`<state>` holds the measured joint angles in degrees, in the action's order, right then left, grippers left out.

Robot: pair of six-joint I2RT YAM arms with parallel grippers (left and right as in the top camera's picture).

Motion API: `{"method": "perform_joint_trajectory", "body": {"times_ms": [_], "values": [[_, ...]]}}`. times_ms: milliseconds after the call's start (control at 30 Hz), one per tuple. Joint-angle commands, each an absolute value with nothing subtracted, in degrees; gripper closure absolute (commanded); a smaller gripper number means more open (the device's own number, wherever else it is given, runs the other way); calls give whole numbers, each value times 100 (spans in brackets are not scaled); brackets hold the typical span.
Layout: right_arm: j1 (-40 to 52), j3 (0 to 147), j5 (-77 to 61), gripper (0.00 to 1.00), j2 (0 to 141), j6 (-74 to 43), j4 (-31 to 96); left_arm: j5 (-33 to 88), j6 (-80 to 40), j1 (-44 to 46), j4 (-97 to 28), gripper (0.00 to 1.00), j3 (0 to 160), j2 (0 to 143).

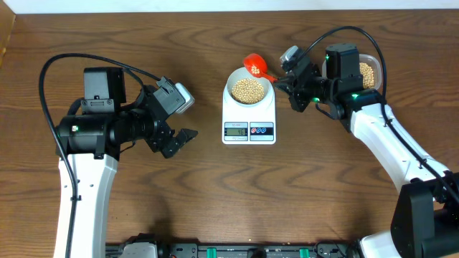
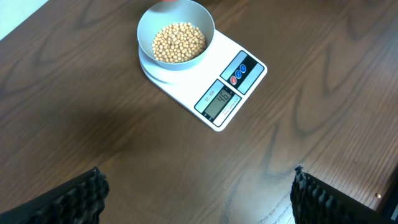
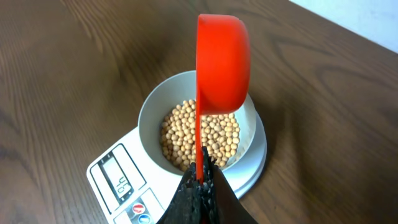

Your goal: Scoop item into bowl and weigh 50g on scale

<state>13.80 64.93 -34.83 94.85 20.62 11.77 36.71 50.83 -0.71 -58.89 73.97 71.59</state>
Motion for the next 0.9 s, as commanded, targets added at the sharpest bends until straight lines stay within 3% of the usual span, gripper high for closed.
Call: {"method": "perform_joint_trajectory", "body": {"times_ms": [0, 867], "values": [[1446, 6479, -3411, 99, 9389, 2180, 1267, 3642, 5050, -95, -5909, 4, 7476, 7203], [1472, 6482, -3465, 99, 9360, 2276, 1295, 3645, 5052, -95, -5909, 4, 7476, 7201]]}}
